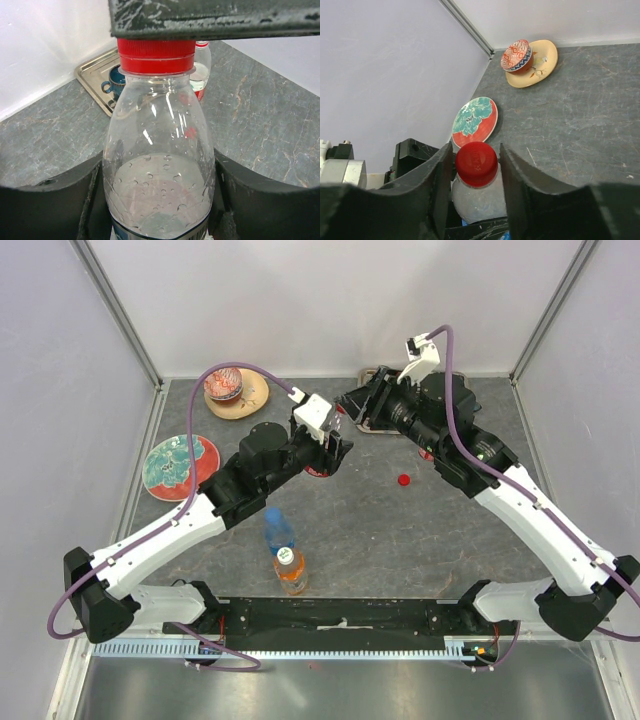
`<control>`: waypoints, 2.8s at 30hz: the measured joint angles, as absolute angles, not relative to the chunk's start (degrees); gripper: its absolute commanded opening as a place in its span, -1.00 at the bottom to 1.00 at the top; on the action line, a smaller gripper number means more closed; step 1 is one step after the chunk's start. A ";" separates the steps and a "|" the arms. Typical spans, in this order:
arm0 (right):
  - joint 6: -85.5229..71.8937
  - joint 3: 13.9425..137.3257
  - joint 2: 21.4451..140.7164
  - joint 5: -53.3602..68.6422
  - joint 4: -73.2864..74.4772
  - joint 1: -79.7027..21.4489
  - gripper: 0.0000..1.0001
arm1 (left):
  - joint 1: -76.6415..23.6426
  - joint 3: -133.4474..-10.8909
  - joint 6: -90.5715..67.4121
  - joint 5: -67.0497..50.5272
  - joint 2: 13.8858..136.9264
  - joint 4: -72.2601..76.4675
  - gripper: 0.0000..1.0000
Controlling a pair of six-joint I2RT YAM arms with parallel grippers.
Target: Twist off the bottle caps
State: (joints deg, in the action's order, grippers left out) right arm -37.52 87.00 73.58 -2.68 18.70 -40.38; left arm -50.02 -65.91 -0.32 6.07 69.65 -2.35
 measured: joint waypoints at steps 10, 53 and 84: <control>-37.30 85.80 73.45 -1.96 17.06 -40.34 0.05 | -50.02 -65.87 -0.32 6.39 69.65 -2.59 0.02; -16.51 80.64 60.80 33.50 8.88 -40.16 -1.00 | -40.47 -67.37 -25.28 -65.04 71.35 17.74 -0.03; -21.85 79.94 61.28 50.59 1.17 -38.35 0.96 | -37.78 -70.59 -36.16 -81.62 76.14 26.39 -0.07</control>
